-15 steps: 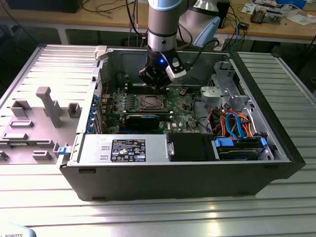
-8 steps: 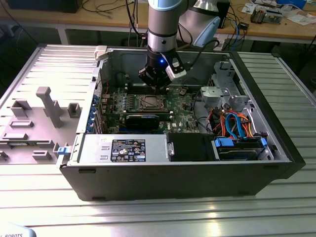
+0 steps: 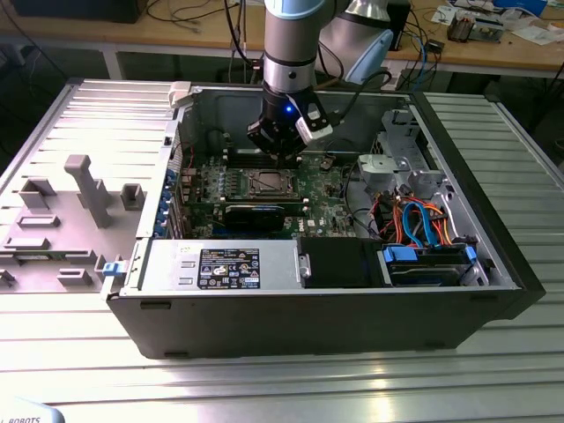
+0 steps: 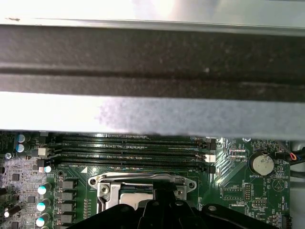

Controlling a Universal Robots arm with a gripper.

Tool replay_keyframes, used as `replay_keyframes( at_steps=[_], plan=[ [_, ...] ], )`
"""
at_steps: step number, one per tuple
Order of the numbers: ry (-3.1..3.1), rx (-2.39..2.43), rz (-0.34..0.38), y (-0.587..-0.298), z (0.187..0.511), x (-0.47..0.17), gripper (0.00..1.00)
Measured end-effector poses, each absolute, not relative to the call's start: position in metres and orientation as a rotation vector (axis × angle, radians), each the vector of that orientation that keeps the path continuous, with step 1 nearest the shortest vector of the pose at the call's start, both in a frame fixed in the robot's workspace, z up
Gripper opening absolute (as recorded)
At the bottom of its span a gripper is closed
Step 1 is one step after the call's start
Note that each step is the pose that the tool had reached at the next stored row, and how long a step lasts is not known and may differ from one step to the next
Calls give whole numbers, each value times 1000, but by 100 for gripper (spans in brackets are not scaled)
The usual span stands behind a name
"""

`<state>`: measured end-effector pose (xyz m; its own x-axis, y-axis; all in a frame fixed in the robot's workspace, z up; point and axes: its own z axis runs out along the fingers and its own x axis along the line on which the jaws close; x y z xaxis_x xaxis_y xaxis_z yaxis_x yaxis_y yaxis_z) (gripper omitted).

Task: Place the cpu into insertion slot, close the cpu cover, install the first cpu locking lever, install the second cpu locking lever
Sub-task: 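Install the second cpu locking lever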

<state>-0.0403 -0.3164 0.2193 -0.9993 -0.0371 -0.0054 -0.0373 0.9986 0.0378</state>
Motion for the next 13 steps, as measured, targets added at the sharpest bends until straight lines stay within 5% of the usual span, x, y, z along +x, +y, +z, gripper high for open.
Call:
replay_keyframes(
  at_steps=[13],
  plan=[
    [3136,-58,60,-317,225,-40,11]
  ],
)
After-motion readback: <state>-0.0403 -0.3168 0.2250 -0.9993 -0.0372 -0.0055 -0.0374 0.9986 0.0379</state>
